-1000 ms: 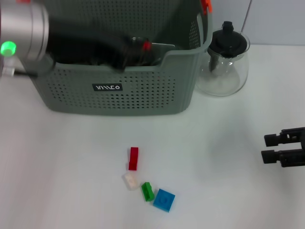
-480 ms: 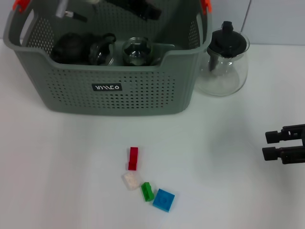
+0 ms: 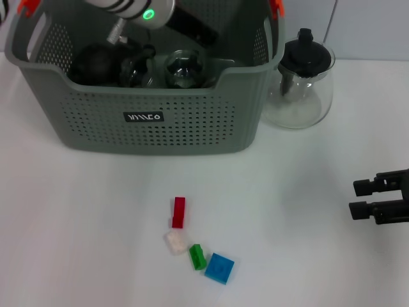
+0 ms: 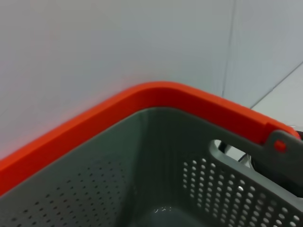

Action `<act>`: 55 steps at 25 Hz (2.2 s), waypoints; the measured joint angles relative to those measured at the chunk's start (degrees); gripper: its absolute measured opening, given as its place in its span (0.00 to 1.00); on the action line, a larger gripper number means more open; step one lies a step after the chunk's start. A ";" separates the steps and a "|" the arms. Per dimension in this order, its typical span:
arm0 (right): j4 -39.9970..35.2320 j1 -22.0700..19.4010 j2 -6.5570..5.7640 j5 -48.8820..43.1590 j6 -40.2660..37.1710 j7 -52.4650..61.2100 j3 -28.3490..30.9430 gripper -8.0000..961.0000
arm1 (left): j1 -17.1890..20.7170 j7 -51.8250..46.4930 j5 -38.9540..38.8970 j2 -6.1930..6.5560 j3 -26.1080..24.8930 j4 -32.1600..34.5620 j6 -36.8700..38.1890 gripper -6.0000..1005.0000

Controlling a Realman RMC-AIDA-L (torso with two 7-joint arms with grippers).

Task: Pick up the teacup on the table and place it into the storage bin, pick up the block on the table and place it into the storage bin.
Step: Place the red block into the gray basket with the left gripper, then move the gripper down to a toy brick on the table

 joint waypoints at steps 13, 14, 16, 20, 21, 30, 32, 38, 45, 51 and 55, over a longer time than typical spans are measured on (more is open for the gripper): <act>0.41 -0.12 0.03 -0.45 0.00 -0.99 0.31 0.69 | 7.29 1.11 -11.63 -0.96 -2.92 18.53 16.45 0.42; 0.46 -0.15 -0.02 -0.45 0.10 -1.04 0.31 0.69 | 8.57 1.87 -14.26 -0.92 -3.34 20.78 19.04 0.52; 0.52 -0.16 -0.12 -0.44 0.18 -1.13 0.33 0.69 | 12.76 5.44 -24.04 -0.62 -4.23 28.06 27.83 0.65; 0.58 -0.22 -0.26 -0.43 0.41 -1.17 0.56 0.69 | 18.97 12.50 -36.26 -0.06 -4.69 36.35 43.34 0.79; 0.58 -0.23 -0.24 -0.43 0.62 -1.17 0.59 0.69 | 20.34 14.00 -37.31 -0.21 -4.99 38.16 47.27 0.82; 1.57 0.39 0.20 -0.41 1.54 -0.74 0.55 0.69 | 28.92 22.23 -27.25 -2.82 2.78 42.28 54.44 0.87; 1.76 0.46 0.25 -0.42 1.59 -0.51 0.54 0.69 | 29.07 22.56 -23.58 -3.07 5.13 40.39 53.91 0.87; 2.78 0.44 0.29 -0.42 2.34 -0.32 0.60 0.69 | 28.42 20.57 -13.82 -3.20 13.14 34.66 48.87 0.87; 3.13 0.09 0.31 -0.50 3.00 -0.30 0.74 0.69 | 28.50 2.26 -3.48 -3.32 25.26 32.57 41.50 0.87; 3.14 0.04 0.18 -0.51 3.31 -0.48 0.87 0.69 | 28.34 -9.42 -2.12 -3.35 32.90 33.24 37.70 0.87; 3.14 0.07 0.13 -0.52 3.50 -0.72 0.87 0.69 | 28.32 -13.33 0.16 -3.36 35.99 33.29 35.23 0.87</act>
